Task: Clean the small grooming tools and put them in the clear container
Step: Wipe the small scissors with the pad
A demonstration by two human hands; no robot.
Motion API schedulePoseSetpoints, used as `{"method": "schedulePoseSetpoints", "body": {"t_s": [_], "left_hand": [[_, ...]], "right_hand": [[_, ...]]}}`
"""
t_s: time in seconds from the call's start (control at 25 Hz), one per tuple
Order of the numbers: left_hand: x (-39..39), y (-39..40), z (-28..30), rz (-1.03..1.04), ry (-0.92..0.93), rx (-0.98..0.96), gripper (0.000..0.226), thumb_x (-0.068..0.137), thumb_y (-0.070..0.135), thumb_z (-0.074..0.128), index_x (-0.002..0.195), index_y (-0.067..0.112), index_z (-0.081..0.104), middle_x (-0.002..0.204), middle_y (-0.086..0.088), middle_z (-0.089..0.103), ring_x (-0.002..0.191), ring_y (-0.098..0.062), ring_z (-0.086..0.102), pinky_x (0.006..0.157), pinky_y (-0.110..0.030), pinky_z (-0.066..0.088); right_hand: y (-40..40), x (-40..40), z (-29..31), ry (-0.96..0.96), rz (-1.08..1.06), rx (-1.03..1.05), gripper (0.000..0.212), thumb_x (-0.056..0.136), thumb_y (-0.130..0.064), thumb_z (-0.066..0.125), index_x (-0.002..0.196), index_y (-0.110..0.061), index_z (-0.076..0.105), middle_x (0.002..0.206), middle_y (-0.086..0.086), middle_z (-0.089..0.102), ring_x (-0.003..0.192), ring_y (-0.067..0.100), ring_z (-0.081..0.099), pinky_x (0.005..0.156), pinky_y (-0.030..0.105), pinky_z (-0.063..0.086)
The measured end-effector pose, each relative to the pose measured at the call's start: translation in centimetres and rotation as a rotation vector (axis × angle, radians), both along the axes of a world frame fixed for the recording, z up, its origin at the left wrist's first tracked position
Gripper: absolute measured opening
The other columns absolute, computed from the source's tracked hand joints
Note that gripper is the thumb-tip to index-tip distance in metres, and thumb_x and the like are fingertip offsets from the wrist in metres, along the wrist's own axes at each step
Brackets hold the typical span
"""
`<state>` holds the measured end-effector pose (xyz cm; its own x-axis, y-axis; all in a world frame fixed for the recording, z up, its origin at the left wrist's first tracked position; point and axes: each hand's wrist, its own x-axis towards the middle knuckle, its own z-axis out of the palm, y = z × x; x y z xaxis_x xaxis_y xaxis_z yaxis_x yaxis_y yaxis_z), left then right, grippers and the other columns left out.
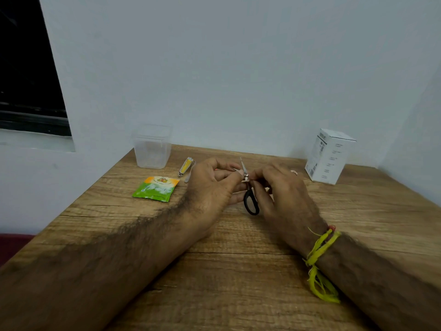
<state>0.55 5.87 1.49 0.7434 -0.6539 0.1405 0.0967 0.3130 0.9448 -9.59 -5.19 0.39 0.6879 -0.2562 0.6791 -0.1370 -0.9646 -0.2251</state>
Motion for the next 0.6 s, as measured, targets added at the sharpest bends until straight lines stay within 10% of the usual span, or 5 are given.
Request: {"method": "schedulePoseSetpoints", "body": {"t_s": [0.6], "left_hand": [[0.11, -0.08, 0.11, 0.018, 0.008, -0.024, 0.018, 0.094, -0.002, 0.065, 0.11, -0.005, 0.058, 0.074, -0.006, 0.076, 0.063, -0.016, 0.074, 0.054, -0.027, 0.059]], "right_hand": [[0.04, -0.69, 0.49, 0.119, 0.02, -0.006, 0.006, 0.098, -0.02, 0.056, 0.102, -0.021, 0.061, 0.098, -0.006, 0.058, 0.089, 0.015, 0.052, 0.077, 0.033, 0.047]]}}
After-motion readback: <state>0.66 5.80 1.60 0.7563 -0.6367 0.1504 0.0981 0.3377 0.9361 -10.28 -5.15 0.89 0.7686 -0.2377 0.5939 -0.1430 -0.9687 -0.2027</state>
